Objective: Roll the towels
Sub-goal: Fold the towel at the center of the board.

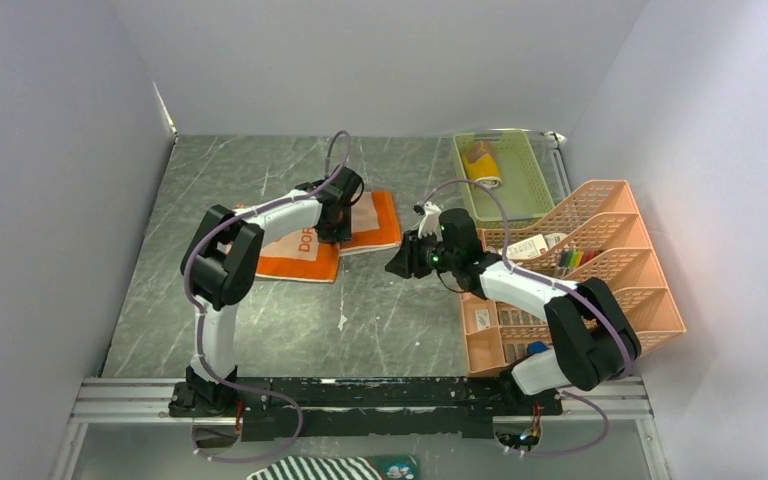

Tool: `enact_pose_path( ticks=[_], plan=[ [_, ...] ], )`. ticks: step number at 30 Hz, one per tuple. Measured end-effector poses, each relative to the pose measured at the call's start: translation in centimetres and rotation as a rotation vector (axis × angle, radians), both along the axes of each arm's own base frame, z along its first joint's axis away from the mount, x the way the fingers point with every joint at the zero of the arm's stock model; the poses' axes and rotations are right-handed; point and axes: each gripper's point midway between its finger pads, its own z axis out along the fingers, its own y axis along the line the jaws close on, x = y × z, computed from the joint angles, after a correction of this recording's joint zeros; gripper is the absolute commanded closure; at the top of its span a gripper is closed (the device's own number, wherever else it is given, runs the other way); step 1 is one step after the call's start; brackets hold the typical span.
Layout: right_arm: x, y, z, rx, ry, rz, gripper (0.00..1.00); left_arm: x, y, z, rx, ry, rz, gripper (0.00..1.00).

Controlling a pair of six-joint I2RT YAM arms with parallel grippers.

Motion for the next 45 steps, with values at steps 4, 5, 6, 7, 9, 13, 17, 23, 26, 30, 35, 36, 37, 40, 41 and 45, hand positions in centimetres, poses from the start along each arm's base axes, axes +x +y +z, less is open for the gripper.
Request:
enact_pose_path(
  ticks=[4,5,6,7,9,13,17,23,26,30,35,36,37,40,41,45],
  plan=[
    [-0.2,-0.1,-0.3,-0.005,0.006,-0.001,0.68,0.1,0.1,-0.3,0.013,0.003,-0.005,0.66],
    [-0.3,-0.2,-0.4,-0.005,0.007,-0.001,0.68,0.1,0.2,-0.3,0.017,0.003,-0.005,0.68],
    [-0.3,-0.2,-0.5,-0.007,0.01,-0.001,0.68,0.1,0.2,-0.3,0.023,0.004,-0.004,0.69],
    [-0.4,-0.3,-0.6,-0.008,0.013,-0.001,0.68,0.2,0.3,-0.3,0.028,0.005,-0.004,0.71],
    [-0.5,-0.3,-0.7,-0.01,0.016,-0.001,0.68,0.2,0.4,-0.4,0.04,0.004,-0.003,0.74],
    [-0.6,-0.4,-0.7,-0.01,0.016,0.0,0.68,0.3,0.6,-0.3,0.057,0.002,-0.001,0.77],
    [-0.6,-0.4,-0.6,-0.009,0.013,-0.001,0.68,0.4,0.7,-0.1,0.069,0.0,0.0,0.8],
    [-0.9,-0.5,-0.6,-0.01,0.012,-0.001,0.68,0.7,0.9,0.7,0.089,-0.009,-0.007,0.85],
    [-1.0,-0.7,-0.4,-0.012,0.005,-0.001,0.68,1.0,0.9,1.2,0.095,-0.02,-0.008,0.85],
    [-1.2,-0.8,-0.2,-0.01,-0.002,0.0,0.68,1.0,1.2,1.6,0.104,-0.026,-0.007,0.85],
    [-1.5,-1.0,-0.4,-0.014,0.004,-0.001,0.68,1.2,1.6,2.9,0.102,-0.048,-0.007,0.82],
    [-1.5,-1.0,-0.4,-0.014,0.005,0.0,0.68,1.2,1.7,3.2,0.102,-0.053,-0.006,0.81],
    [-1.5,-1.0,-0.4,-0.014,0.005,-0.001,0.68,1.2,1.8,3.3,0.101,-0.055,-0.004,0.8],
    [-1.6,-1.0,-0.4,-0.014,0.004,-0.001,0.68,1.2,2.2,3.4,0.103,-0.055,-0.002,0.77],
    [-1.6,-1.0,-0.4,-0.014,0.004,-0.001,0.68,1.2,2.3,3.2,0.104,-0.053,-0.001,0.76],
    [-1.6,-1.0,-0.4,-0.013,0.003,-0.001,0.68,0.7,2.8,2.3,0.116,-0.035,-0.001,0.73]
  ],
)
